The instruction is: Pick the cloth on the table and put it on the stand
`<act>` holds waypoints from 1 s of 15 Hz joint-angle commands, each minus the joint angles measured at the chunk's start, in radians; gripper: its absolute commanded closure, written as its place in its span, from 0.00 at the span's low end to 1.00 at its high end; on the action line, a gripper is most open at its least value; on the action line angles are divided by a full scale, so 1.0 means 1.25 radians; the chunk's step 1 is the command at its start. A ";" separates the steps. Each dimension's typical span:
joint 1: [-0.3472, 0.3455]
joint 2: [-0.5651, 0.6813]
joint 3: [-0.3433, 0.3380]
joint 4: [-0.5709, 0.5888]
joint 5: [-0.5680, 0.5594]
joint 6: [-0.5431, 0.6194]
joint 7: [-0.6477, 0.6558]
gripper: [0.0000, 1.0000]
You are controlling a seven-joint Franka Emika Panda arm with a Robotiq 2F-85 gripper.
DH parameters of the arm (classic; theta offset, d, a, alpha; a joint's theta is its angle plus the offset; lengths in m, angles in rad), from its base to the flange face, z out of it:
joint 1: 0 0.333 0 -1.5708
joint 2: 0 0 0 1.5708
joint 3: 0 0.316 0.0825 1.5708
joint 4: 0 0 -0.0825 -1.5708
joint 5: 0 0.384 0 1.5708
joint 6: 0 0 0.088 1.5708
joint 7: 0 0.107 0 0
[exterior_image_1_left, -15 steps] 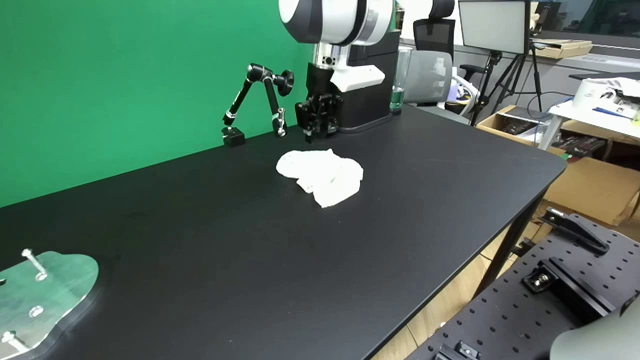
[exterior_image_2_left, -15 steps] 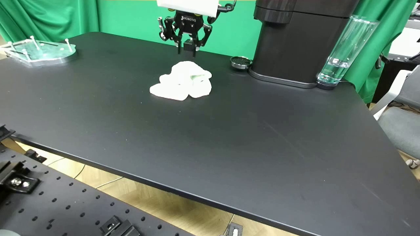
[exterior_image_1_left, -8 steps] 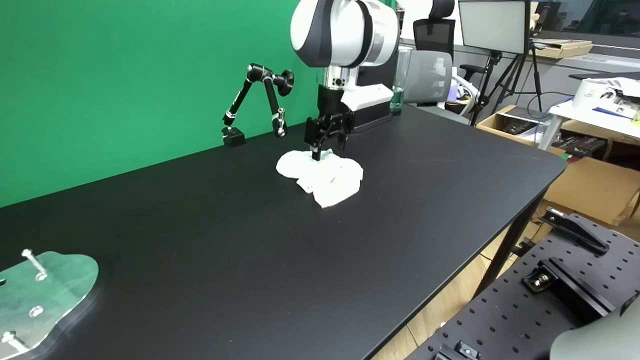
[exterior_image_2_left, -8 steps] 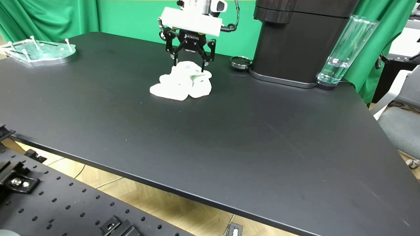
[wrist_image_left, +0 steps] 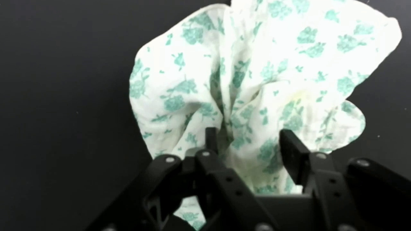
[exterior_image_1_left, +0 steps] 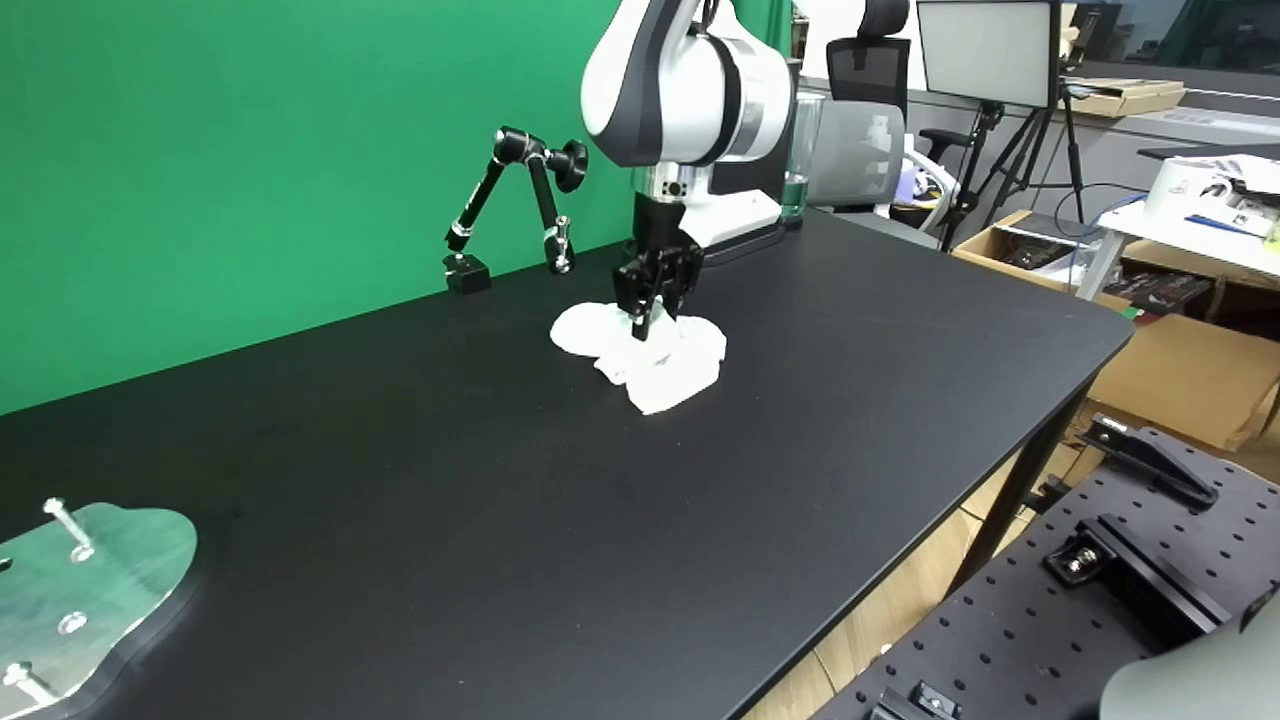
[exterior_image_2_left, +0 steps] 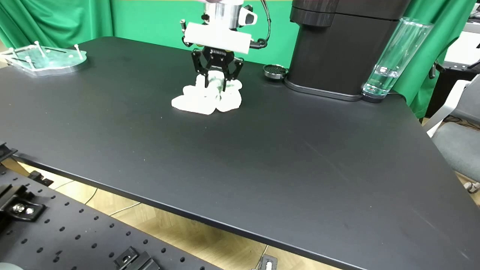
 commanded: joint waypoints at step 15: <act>0.095 -0.173 -0.031 0.006 -0.081 0.000 0.129 0.99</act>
